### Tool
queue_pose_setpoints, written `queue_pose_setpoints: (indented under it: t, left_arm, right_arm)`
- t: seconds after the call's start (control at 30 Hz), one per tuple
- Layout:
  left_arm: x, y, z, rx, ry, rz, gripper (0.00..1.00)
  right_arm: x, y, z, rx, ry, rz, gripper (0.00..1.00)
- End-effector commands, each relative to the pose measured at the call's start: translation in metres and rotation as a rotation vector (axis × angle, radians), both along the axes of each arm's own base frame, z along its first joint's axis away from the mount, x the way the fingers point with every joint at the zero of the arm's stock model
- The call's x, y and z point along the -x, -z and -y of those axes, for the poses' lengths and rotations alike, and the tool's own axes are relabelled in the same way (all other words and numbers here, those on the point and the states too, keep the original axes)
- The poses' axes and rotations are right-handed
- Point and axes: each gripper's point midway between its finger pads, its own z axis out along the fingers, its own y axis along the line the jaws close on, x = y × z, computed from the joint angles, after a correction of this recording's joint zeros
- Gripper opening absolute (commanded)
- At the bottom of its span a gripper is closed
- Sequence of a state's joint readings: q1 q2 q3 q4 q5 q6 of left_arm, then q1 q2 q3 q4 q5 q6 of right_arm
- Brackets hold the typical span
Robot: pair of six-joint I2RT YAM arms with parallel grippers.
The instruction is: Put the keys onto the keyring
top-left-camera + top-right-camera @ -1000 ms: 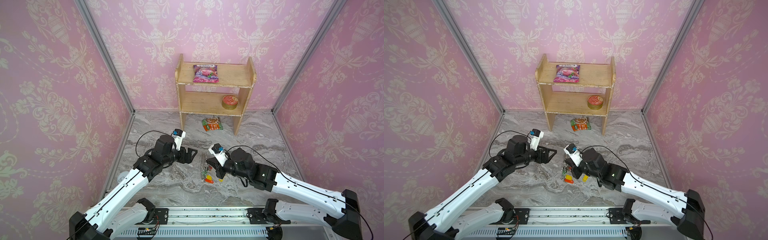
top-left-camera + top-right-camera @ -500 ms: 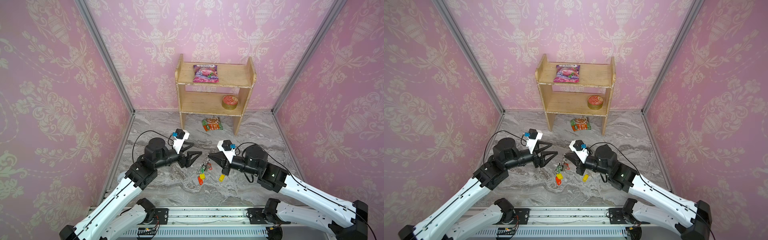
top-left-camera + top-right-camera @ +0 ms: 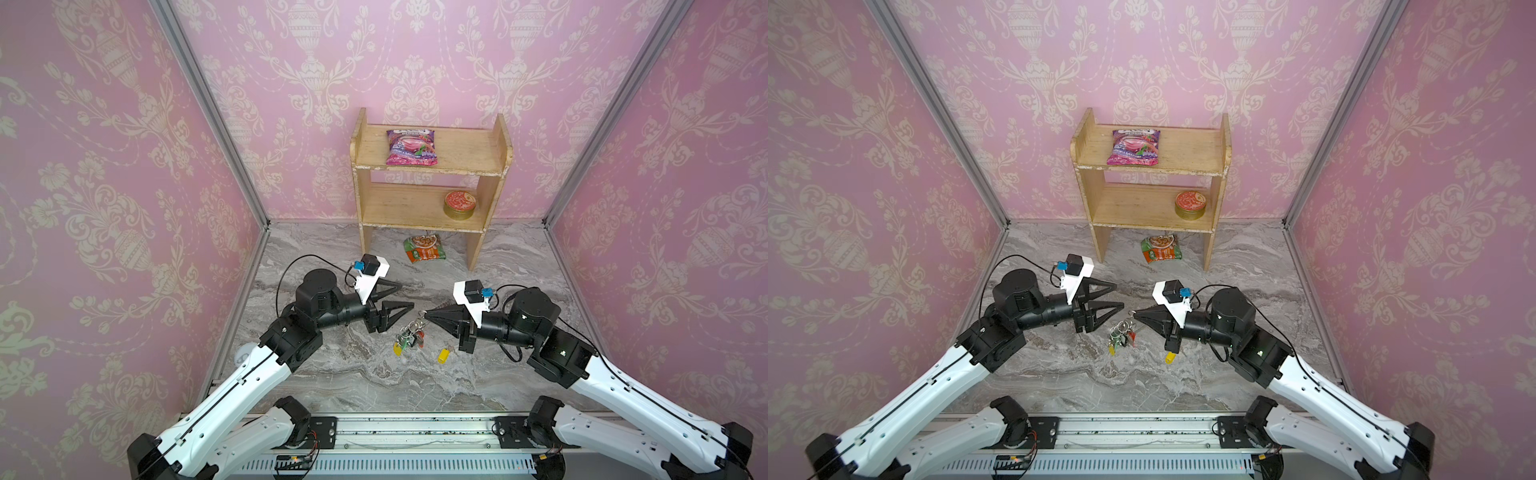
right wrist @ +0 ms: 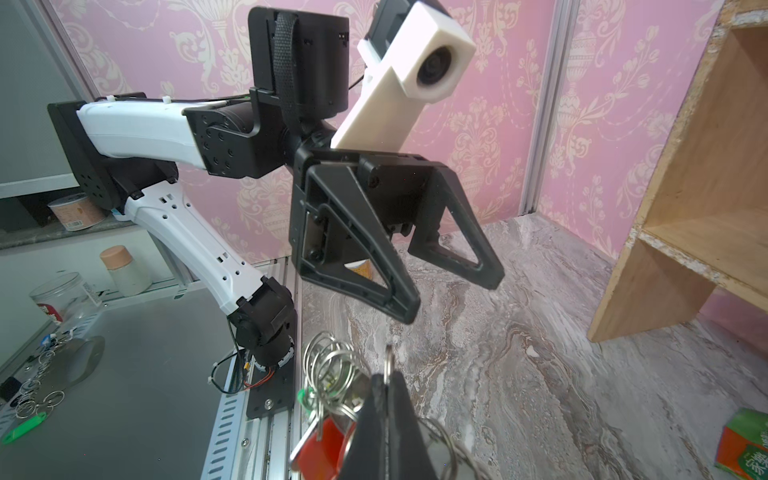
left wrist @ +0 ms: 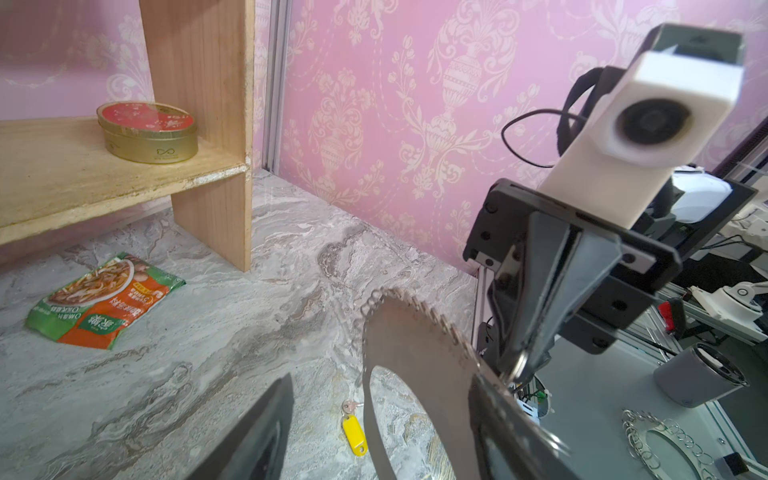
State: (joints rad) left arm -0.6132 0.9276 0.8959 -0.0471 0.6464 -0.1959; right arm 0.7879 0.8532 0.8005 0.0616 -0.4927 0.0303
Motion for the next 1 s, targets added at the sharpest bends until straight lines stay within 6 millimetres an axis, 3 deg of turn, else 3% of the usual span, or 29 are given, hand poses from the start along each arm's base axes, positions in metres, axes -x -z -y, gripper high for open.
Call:
queue_pose_setpoints:
  t: [0.0, 0.97]
  left_arm:
    - [0.017, -0.029, 0.006, 0.062, 0.09, 0.076, 0.67]
    - [0.044, -0.019, 0.02, 0.004, 0.186, 0.124, 0.38]
  right_arm:
    - [0.006, -0.016, 0.005, -0.042, -0.017, 0.02, 0.0]
    - [0.004, -0.035, -0.001, -0.105, -0.087, -0.018, 0.0]
